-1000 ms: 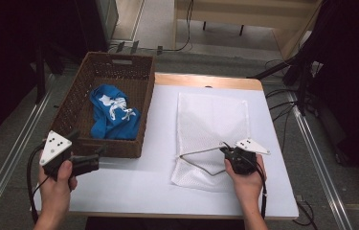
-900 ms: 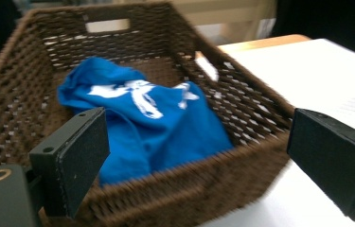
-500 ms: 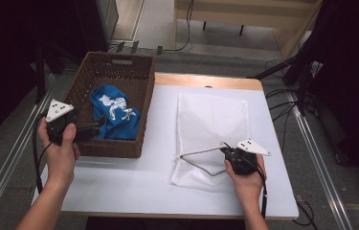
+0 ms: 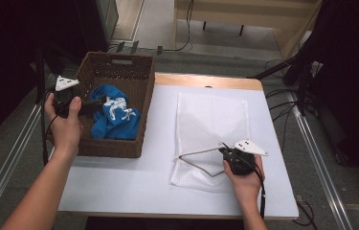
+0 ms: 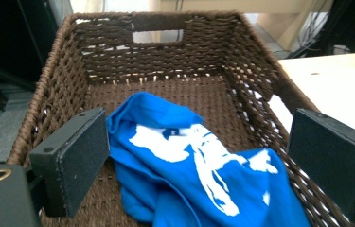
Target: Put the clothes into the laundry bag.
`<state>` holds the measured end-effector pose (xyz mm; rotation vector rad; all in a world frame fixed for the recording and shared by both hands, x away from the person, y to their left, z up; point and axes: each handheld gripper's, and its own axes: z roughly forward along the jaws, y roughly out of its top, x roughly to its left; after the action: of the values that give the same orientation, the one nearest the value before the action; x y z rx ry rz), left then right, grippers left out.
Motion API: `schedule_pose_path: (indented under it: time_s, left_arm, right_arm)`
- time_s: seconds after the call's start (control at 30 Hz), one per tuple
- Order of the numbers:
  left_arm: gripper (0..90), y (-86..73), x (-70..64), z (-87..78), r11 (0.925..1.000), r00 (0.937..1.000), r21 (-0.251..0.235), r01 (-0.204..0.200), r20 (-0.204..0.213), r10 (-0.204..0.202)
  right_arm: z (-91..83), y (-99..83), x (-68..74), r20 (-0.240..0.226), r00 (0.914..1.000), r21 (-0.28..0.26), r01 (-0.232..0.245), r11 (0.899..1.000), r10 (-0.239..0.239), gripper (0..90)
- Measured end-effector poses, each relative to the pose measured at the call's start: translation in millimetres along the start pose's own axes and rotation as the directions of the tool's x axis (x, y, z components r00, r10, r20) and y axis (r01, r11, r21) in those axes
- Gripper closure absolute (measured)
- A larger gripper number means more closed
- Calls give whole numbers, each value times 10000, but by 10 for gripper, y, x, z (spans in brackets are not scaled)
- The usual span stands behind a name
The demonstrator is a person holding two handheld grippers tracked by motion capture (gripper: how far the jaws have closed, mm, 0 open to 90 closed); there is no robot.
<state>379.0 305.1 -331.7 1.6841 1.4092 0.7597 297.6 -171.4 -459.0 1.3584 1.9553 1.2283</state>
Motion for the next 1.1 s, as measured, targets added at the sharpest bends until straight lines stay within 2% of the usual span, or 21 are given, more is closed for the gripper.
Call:
schedule_pose_path:
  time_s: [0.1, 0.23, 0.33, 0.4, 0.47, 0.5, 0.53, 0.57, 0.63, 0.67, 0.7, 0.73, 0.87, 0.9, 0.93, 0.97, 1.0, 1.03, 1.07, 1.1]
  left_arm:
    - [71, 23, 18, 87, 9998, 9999, 201, -2, -102, 4]
    - [70, 29, 23, 262, 9960, 9995, 866, -217, -191, 234]
    - [70, 31, 44, 373, 9927, 10000, 1207, -52, -64, 60]
    - [70, 39, 85, 452, 9890, 9999, 1476, 141, 47, -150]
    - [69, 34, 119, 531, 9831, 9999, 1826, 135, 26, -142]
    - [69, 17, 136, 609, 9759, 9996, 2167, 258, 48, -275]
    - [69, 17, 136, 609, 9759, 9996, 2167, 258, 48, -275]
    - [69, -4, 148, 694, 9646, 9991, 2615, 341, 136, -390]
    - [36, -24, 167, 769, 9510, 9959, 3028, 627, 439, -797]
    - [9, -24, 167, 769, 9510, 9959, 3028, 627, 439, -797]
    - [6, -49, 189, 845, 9360, 9915, 3407, 887, 594, -1156]
    - [6, -49, 189, 845, 9360, 9915, 3407, 887, 594, -1156]
    - [0, -112, 201, 978, 9060, 9898, 4125, 951, 580, -1303]
    - [0, -126, 210, 1004, 8981, 9890, 4293, 955, 618, -1347]
    - [0, -148, 228, 1049, 8830, 9848, 4556, 1128, 669, -1603]
    - [0, -157, 236, 1066, 8767, 9832, 4652, 1219, 640, -1707]
    - [0, -157, 236, 1066, 8767, 9832, 4652, 1219, 640, -1707]
    - [0, -168, 240, 1083, 8740, 9805, 4681, 1306, 697, -1839]
    - [0, -180, 239, 1105, 8647, 9783, 4835, 1363, 718, -1943]
    - [0, -189, 235, 1119, 8594, 9778, 4929, 1359, 727, -1964]
  right_arm:
    - [2, -2, 3, 4, 10000, -7, 41, 10000, -41, 899]
    - [-2, -4, 8, 36, 10000, 19, 78, 10000, -78, 899]
    - [-2, -5, 6, 29, 10000, 11, 56, 10000, -56, 899]
    - [-1, -5, 7, 29, 10000, 14, 75, 10000, -75, 899]
    - [-3, -5, 17, 53, 9999, 0, 143, 9999, -143, 899]
    - [0, -4, 22, 72, 9997, -2, 220, 9998, -220, 899]
    - [5, -5, 26, 67, 9997, 7, 242, 9997, -242, 899]
    - [10, -5, 32, 62, 9998, 16, 205, 9998, -205, 899]
    - [19, -8, 36, 50, 9997, 56, 220, 9997, -220, 899]
    - [22, -8, 38, 44, 9997, 52, 253, 9997, -253, 899]
    - [22, -7, 42, 45, 9997, 65, 260, 9996, -260, 899]
    - [21, -6, 46, 36, 9996, 70, 264, 9996, -264, 899]
    - [16, -2, 50, 61, 9993, 33, 366, 9993, -366, 899]
    - [15, -2, 50, 62, 9994, 34, 355, 9994, -355, 899]
    - [14, -1, 47, 50, 9994, 41, 346, 9994, -347, 899]
    - [13, -1, 46, 60, 9994, 53, 330, 9994, -330, 899]
    - [12, -1, 45, 50, 9994, 45, 334, 9994, -335, 899]
    - [12, -1, 45, 50, 9994, 45, 334, 9994, -335, 899]
    - [6, 3, 47, 45, 9993, 43, 376, 9993, -377, 899]
    - [3, 4, 48, 32, 9993, 38, 378, 9993, -378, 899]
